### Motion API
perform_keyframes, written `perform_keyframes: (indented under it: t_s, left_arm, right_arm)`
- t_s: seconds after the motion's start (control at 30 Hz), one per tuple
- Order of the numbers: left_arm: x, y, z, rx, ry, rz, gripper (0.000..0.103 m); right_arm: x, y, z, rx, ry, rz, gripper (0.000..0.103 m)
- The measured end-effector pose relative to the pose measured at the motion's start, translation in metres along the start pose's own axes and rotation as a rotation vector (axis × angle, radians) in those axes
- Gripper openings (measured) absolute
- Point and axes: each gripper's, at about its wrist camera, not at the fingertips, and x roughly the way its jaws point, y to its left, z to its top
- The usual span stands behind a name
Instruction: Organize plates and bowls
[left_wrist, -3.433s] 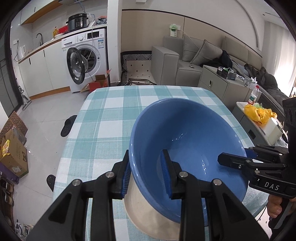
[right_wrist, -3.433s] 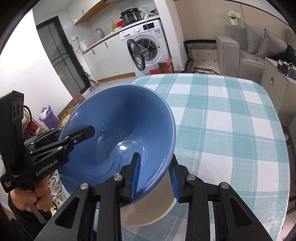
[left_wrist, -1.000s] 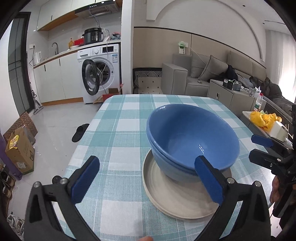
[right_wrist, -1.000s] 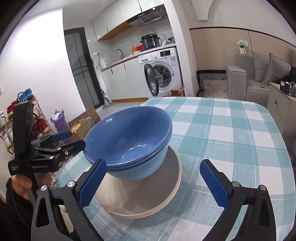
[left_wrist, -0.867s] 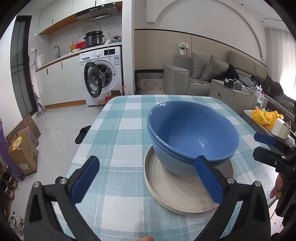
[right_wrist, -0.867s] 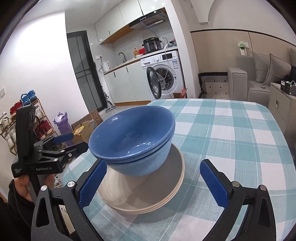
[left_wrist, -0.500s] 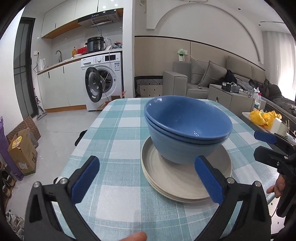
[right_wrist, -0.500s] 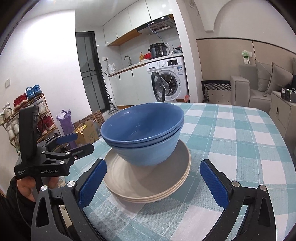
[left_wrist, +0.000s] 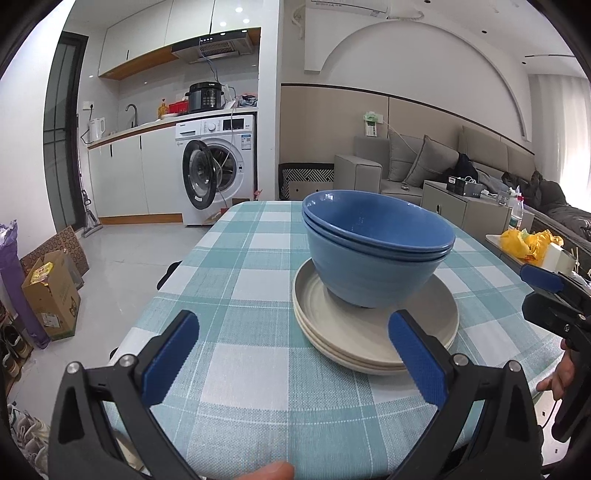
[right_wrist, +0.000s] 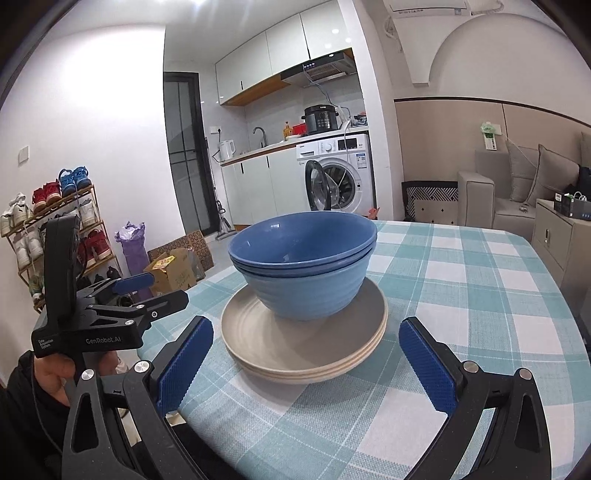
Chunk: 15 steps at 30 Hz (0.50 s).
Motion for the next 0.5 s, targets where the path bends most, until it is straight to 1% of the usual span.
perform_keyframes:
  t_s: [0.13, 0.3, 0.4, 0.5]
  left_arm:
    - [-0.006, -0.003, -0.004, -0.010, -0.008, -0.021, 0.103]
    - [-0.009, -0.013, -0.005, 0.042, -0.030, -0.006, 0.103]
    - [-0.009, -0.010, -0.005, 0.019, -0.030, -0.021, 0.103]
    - [-0.009, -0.009, -0.007, 0.014, -0.030, -0.013, 0.103]
  right_arm:
    - [-0.010, 0.003, -0.006, -0.009, -0.013, -0.008, 0.103]
    - [-0.020, 0.003, -0.013, -0.002, -0.034, -0.012, 0.103]
    - [-0.022, -0.001, -0.016, 0.016, -0.060, 0.012, 0.103]
    - [-0.023, -0.002, -0.020, 0.014, -0.061, 0.012, 0.103]
